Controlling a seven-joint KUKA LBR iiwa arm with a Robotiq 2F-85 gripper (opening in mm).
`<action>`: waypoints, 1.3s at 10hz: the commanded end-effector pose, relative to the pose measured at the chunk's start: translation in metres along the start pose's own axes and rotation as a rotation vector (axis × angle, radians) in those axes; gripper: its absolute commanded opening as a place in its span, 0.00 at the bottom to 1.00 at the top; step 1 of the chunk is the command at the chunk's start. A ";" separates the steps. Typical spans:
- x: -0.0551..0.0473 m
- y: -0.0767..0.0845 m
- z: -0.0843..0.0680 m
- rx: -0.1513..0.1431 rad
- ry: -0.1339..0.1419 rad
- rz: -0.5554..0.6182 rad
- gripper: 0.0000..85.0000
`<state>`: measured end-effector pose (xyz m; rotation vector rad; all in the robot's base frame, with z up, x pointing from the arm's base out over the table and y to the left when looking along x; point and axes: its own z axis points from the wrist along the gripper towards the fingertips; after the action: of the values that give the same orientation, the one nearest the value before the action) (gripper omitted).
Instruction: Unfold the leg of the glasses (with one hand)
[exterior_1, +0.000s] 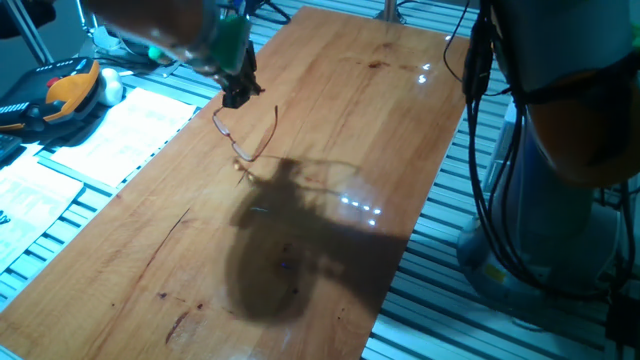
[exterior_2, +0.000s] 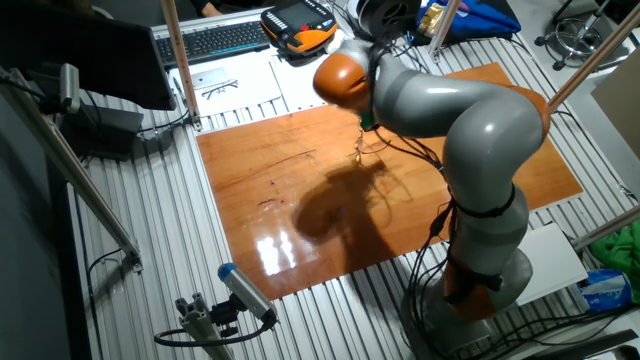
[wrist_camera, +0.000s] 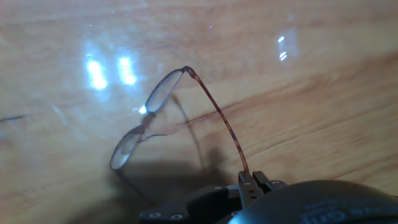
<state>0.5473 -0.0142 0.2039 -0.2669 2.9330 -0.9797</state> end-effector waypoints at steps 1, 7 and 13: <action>0.000 0.000 0.000 0.203 0.001 -0.003 0.00; -0.002 0.001 -0.001 0.230 0.001 -0.018 0.00; -0.006 0.003 -0.001 0.300 -0.001 -0.043 0.00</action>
<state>0.5537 -0.0094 0.2022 -0.3197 2.7325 -1.4101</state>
